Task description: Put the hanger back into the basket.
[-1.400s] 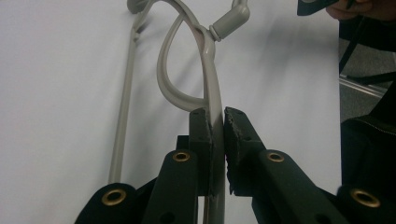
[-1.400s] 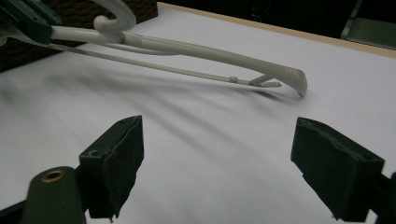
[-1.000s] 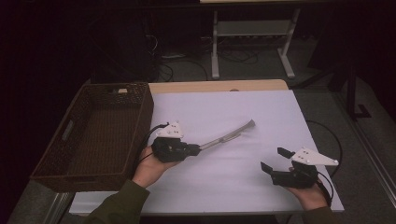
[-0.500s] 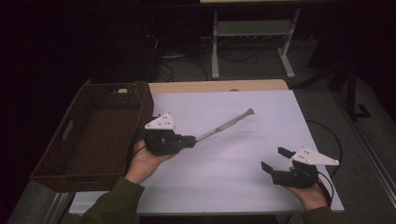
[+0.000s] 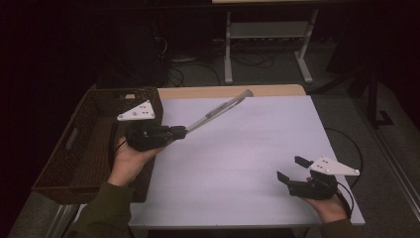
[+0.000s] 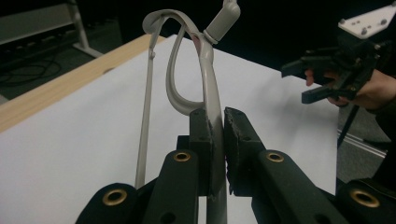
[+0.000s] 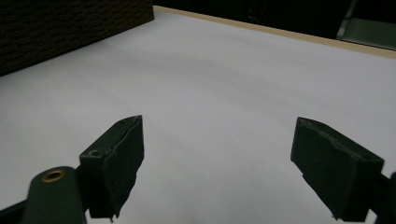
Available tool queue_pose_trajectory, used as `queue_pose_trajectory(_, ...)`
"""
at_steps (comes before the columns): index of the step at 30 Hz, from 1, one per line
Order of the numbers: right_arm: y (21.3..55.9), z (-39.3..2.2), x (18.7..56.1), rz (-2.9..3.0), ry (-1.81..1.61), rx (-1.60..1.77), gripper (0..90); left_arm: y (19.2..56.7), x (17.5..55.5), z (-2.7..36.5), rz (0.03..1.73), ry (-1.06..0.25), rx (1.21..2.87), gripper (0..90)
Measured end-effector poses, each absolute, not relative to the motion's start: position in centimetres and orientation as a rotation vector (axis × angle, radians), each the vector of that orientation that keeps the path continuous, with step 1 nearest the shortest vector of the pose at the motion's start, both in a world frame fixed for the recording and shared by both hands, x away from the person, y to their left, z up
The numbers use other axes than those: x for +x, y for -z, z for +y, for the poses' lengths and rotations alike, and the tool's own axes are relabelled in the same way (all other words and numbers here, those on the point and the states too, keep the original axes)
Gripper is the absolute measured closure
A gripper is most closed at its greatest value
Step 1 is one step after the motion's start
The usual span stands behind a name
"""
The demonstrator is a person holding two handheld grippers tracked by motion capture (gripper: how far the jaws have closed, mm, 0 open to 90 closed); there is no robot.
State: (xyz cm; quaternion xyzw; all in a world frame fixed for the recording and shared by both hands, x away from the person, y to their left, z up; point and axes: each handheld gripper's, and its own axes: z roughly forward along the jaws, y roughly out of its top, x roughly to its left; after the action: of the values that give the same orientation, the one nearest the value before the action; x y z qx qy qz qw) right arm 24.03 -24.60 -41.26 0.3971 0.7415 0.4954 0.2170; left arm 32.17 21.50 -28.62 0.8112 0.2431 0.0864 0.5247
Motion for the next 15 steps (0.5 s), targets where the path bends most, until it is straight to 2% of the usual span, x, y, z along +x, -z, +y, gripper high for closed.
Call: queue_pose_trajectory(15, 41.3, -24.6, 24.0, 2.054, -1.369, 1.106, 16.4, 27.5, 32.2, 25.5, 0.647, -0.263, 1.888, 82.8)
